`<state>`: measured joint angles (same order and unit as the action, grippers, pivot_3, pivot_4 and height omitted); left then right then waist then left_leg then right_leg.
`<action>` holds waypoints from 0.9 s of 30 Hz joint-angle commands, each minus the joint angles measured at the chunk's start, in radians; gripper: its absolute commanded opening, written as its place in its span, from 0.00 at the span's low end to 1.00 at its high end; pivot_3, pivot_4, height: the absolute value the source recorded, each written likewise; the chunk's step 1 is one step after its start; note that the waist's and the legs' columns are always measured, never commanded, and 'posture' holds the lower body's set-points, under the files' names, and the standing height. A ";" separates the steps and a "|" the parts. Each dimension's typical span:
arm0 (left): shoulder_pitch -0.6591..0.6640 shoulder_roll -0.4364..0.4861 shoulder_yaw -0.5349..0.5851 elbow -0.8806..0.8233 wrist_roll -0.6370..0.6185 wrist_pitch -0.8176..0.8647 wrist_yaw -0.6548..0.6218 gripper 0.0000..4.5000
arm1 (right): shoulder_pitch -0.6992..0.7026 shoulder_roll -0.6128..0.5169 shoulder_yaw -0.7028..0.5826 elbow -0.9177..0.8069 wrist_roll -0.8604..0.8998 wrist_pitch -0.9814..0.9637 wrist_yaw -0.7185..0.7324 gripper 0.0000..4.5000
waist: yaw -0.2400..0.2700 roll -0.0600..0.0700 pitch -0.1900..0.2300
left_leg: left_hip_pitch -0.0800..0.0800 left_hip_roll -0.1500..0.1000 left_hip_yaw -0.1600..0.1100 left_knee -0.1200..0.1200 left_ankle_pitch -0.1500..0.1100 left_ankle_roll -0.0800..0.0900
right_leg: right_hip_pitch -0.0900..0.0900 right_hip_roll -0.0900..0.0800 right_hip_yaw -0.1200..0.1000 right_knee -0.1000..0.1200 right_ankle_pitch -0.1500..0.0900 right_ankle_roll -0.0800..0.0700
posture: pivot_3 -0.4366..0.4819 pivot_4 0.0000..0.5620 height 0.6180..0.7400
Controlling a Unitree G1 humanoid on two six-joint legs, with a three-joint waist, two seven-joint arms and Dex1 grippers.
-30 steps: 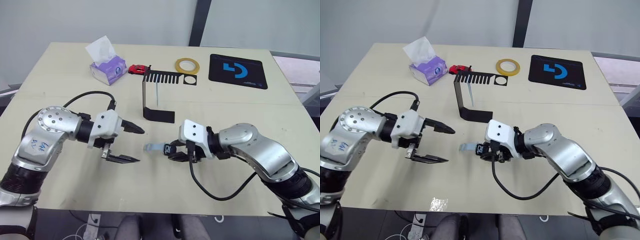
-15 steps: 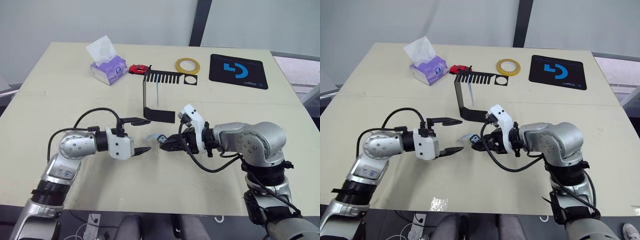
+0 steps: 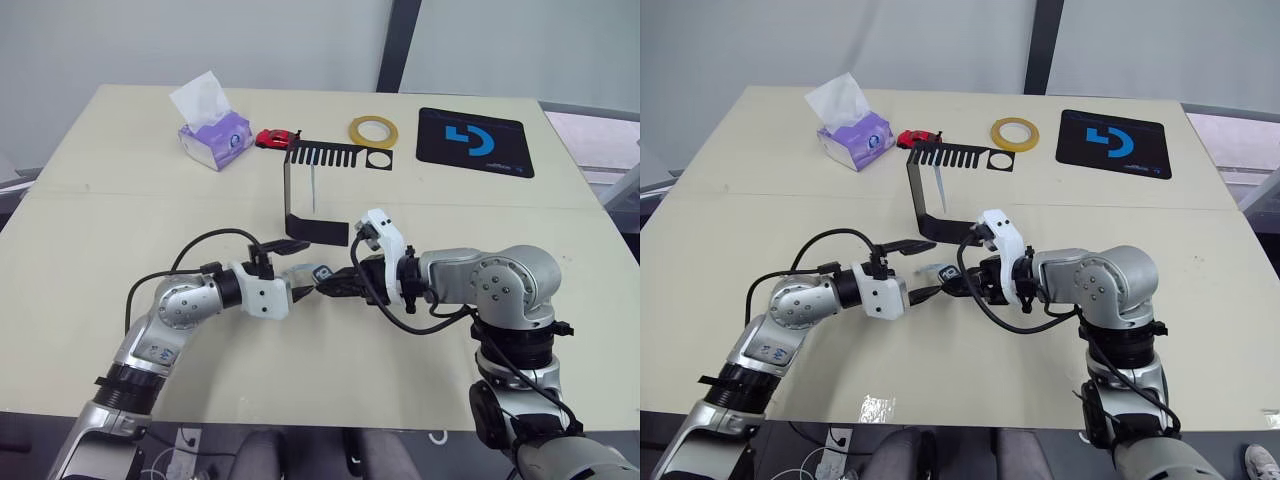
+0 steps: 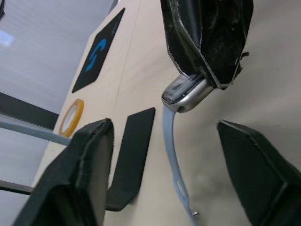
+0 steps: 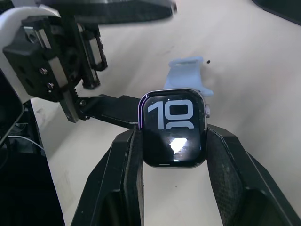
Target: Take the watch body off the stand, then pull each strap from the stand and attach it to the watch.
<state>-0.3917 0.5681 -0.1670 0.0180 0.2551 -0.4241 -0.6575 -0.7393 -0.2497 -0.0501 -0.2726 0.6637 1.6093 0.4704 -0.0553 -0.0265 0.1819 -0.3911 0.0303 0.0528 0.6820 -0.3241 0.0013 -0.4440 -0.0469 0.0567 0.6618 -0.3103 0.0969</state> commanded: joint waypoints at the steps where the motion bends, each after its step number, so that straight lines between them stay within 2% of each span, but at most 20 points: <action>1: -0.004 0.007 -0.005 -0.027 0.008 0.012 0.008 0.83 | -0.006 0.008 -0.030 -0.024 0.038 0.005 -0.016 0.34 | 0.000 0.000 0.000 | 0.000 0.000 0.000 0.000 0.000 0.000 | 0.000 0.000 0.000 0.000 0.000 0.000 | 0.48 0.27 0.98; 22: -0.033 0.010 -0.008 0.002 0.043 0.008 0.039 0.83 | -0.010 0.009 -0.039 -0.019 0.103 0.005 -0.080 0.34 | 0.000 0.000 0.000 | 0.000 0.000 0.000 0.000 0.000 0.000 | 0.000 0.000 0.000 0.000 0.000 0.000 | 0.48 0.27 0.98; 24: -0.035 0.009 -0.009 0.006 0.043 0.007 0.041 0.72 | -0.010 0.008 -0.039 -0.019 0.106 0.005 -0.083 0.34 | 0.000 0.000 0.000 | 0.000 0.000 0.000 0.000 0.000 0.000 | 0.000 0.000 0.000 0.000 0.000 0.000 | 0.48 0.27 0.98; 27: -0.038 0.009 -0.011 0.009 0.046 0.013 0.044 0.45 | -0.013 0.008 -0.039 -0.017 0.111 0.005 -0.086 0.34 | 0.000 0.000 0.000 | 0.000 0.000 0.000 0.000 0.000 0.000 | 0.000 0.000 0.000 0.000 0.000 0.000 | 0.48 0.27 0.98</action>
<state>-0.4205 0.5703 -0.1801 0.0462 0.2985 -0.4033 -0.6270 -0.7394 -0.2456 -0.0709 -0.2712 0.7493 1.6093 0.3859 -0.0553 -0.0265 0.1819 -0.3911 0.0303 0.0527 0.6816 -0.3243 0.0015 -0.4440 -0.0472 0.0567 0.6614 -0.3103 0.0969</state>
